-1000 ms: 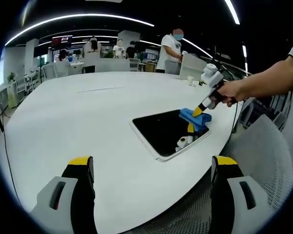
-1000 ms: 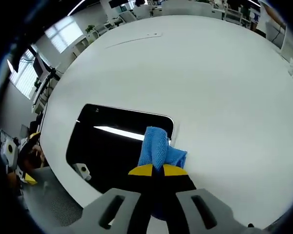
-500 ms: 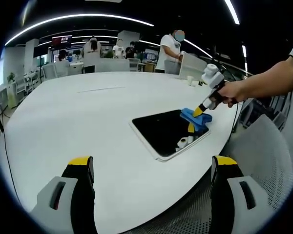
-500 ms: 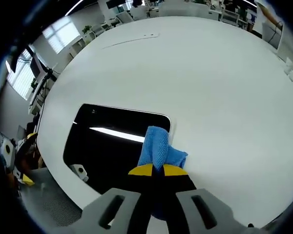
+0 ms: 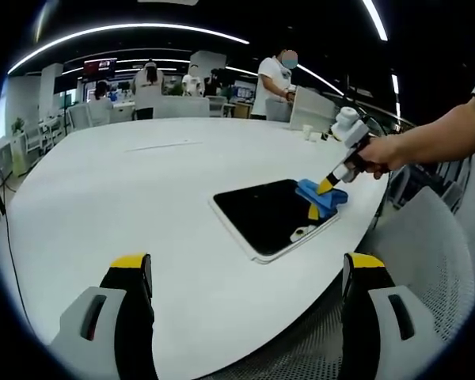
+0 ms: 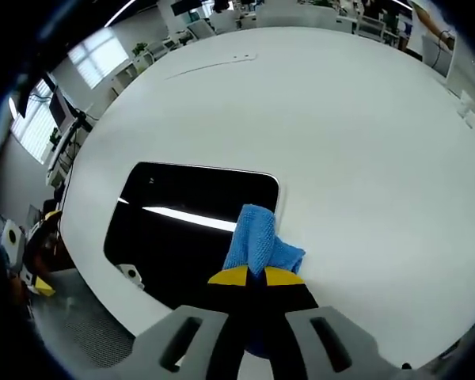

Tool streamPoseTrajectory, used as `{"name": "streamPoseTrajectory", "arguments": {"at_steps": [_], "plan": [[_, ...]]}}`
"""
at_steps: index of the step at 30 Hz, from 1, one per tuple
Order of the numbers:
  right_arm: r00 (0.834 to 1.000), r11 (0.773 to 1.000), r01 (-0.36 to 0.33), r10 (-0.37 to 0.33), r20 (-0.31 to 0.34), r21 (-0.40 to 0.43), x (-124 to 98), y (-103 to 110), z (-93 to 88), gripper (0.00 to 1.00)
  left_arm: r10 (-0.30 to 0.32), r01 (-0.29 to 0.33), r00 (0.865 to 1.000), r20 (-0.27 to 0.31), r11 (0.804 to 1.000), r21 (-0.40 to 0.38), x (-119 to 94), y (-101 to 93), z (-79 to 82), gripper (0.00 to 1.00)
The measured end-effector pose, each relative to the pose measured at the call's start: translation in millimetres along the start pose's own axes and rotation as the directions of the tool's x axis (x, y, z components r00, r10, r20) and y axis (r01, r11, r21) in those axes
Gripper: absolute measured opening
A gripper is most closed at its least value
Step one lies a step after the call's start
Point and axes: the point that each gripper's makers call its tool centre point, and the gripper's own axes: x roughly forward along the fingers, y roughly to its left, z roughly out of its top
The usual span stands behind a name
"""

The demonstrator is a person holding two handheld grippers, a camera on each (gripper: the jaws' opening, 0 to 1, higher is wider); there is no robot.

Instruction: Wipe the mirror surface with the cleaning cloth until all visible marks leave the cleaned area.

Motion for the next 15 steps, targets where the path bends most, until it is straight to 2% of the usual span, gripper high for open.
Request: {"name": "streamPoseTrajectory", "arguments": {"at_steps": [15], "plan": [[1.0, 1.0, 0.001, -0.001, -0.008, 0.031, -4.1, 3.2, -13.9, 0.0, -0.006, 0.006, 1.0, 0.003, 1.0, 0.011, 0.3, -1.6, 1.0, 0.99]]}}
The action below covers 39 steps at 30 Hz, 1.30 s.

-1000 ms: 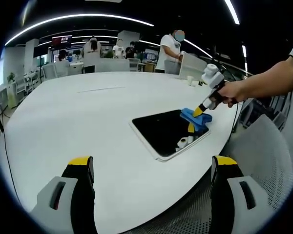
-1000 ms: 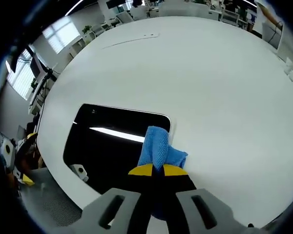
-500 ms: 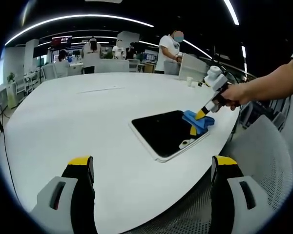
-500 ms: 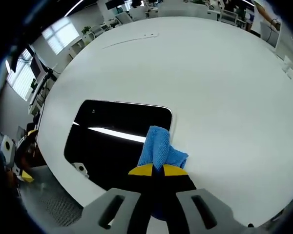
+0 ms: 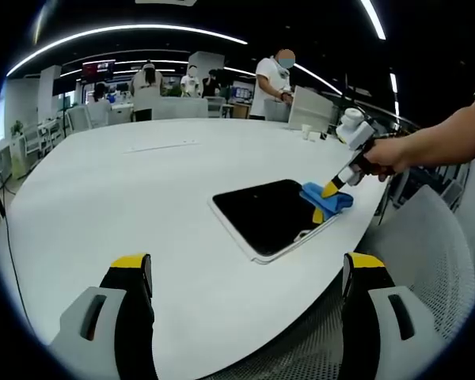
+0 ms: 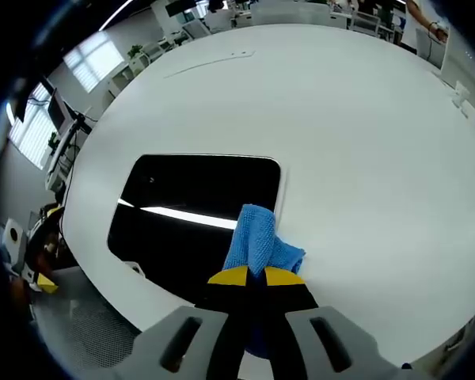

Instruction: Wipe the mirror surface with the cleaning cloth until all visible marks leave the cleaned area.

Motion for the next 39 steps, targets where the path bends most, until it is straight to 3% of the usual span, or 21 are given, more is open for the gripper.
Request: {"name": "streamPoseTrajectory", "arguments": {"at_steps": [17, 39], "plan": [[1.0, 1.0, 0.009, -0.009, -0.003, 0.001, -9.0, 6.4, -14.8, 0.0, -0.004, 0.004, 1.0, 0.007, 1.0, 0.004, -0.4, -1.7, 1.2, 0.99], [1.0, 1.0, 0.014, -0.014, -0.01, -0.001, -8.4, 9.6, -14.0, 0.0, 0.003, -0.002, 1.0, 0.015, 1.0, -0.009, -1.7, -0.1, 3.1, 0.99]]}}
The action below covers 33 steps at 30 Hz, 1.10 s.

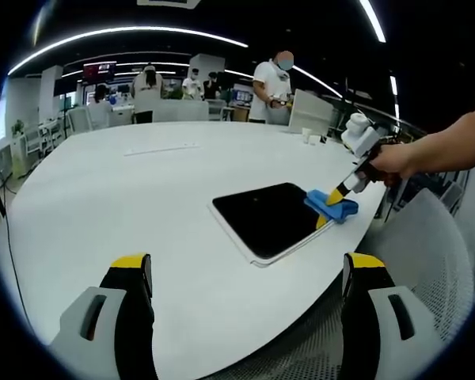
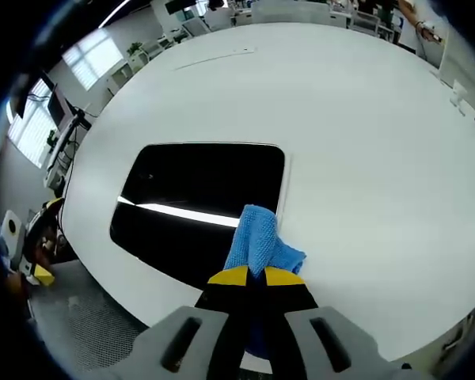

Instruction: Wipe the mirror surface with the cleaning cloth until all visible marks leave the cleaned area.

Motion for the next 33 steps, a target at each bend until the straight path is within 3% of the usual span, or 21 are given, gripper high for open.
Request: {"name": "streamPoseTrajectory", "arguments": {"at_steps": [10, 16, 17, 18, 20, 33], "plan": [[1.0, 1.0, -0.018, 0.018, -0.005, -0.015, 7.2, 19.4, 5.1, 0.0, -0.001, 0.001, 1.0, -0.004, 1.0, -0.001, 0.5, 0.3, -0.9, 0.99], [1.0, 1.0, -0.003, 0.003, -0.006, -0.006, 13.6, 20.6, 9.2, 0.0, -0.001, 0.001, 1.0, -0.009, 1.0, 0.002, 0.6, 0.2, -2.1, 0.99], [1.0, 1.0, 0.01, -0.01, -0.006, 0.002, 13.9, 20.8, 9.6, 0.0, -0.001, 0.001, 1.0, -0.009, 1.0, 0.001, 0.6, 0.5, -2.2, 0.99], [1.0, 0.997, 0.022, -0.023, 0.008, 0.078, 14.5, 22.9, 11.5, 0.0, 0.0, 0.0, 1.0, -0.008, 1.0, 0.0, 0.6, 0.7, -2.1, 0.99], [1.0, 1.0, -0.001, 0.001, 0.005, 0.001, 15.0, 27.0, 11.7, 0.0, 0.002, -0.002, 1.0, -0.007, 1.0, 0.0, 0.6, 1.3, -2.1, 0.99], [1.0, 0.999, -0.009, 0.009, -0.014, 0.037, 13.7, 37.3, 11.4, 0.0, 0.001, -0.001, 1.0, -0.009, 1.0, 0.0, 0.9, 1.2, -2.1, 0.99]]}}
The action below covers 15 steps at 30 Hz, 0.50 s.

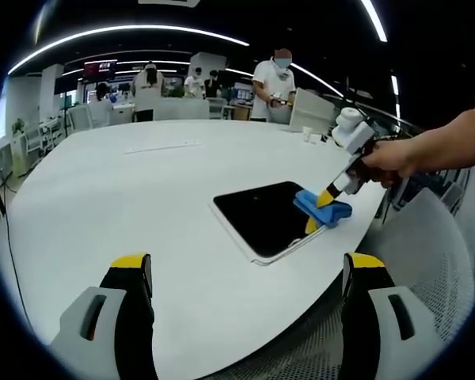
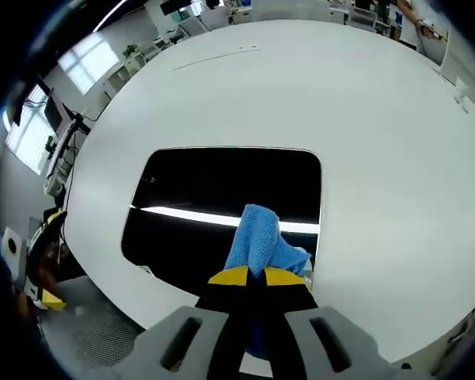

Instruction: Wipe the mirror surface with the cleaning cloth until all visible marks leave the cleaned area.

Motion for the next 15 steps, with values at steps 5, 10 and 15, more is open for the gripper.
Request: {"name": "streamPoseTrajectory", "arguments": {"at_steps": [5, 10, 15], "plan": [[1.0, 0.999, -0.008, 0.008, -0.009, -0.033, 1.8, 12.7, 0.7, 0.0, 0.0, 0.0, 1.0, -0.002, 1.0, 0.001, -0.3, -0.2, 0.1, 0.99], [0.999, 0.998, -0.038, 0.037, -0.025, -0.041, 5.3, 27.3, 1.4, 0.0, -0.001, 0.001, 1.0, 0.002, 1.0, 0.0, -0.3, 0.1, 0.7, 0.99], [0.998, 0.997, -0.045, 0.043, -0.036, -0.065, 7.8, 38.1, 2.9, 0.0, 0.0, 0.0, 1.0, 0.003, 1.0, -0.002, -0.3, 0.4, 0.9, 0.99]]}}
